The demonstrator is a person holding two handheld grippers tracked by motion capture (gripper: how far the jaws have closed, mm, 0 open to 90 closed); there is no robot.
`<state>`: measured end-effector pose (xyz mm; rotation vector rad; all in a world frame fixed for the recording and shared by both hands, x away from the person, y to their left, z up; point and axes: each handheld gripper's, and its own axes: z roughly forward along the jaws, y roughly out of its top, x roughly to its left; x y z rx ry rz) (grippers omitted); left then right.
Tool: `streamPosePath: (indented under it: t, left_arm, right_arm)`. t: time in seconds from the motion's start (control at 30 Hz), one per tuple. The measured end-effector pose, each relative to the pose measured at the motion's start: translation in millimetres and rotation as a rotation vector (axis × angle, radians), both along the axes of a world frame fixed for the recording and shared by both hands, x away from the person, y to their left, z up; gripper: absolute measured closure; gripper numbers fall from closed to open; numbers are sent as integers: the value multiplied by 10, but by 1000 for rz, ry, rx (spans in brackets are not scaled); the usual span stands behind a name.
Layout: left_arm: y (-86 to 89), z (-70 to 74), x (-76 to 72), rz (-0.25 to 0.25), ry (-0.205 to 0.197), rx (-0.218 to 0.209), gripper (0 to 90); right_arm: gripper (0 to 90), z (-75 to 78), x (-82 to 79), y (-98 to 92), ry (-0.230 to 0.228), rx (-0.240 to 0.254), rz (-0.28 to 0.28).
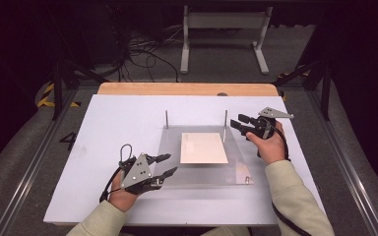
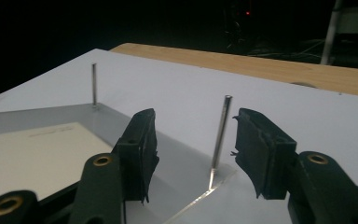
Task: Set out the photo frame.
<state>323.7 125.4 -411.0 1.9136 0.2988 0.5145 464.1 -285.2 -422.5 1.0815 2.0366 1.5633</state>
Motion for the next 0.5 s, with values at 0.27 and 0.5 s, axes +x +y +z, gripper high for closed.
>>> streamPosePath:
  t: [0.27, 0.5]
  left_arm:
    - [2, 43, 28, -3, 15, -2, 535]
    - [5, 56, 31, -14, 10, 18, 538]
  right_arm:
    - [400, 177, -459, -24, -68, -86, 10]
    - [399, 279, -781, -28, -99, -83, 19]
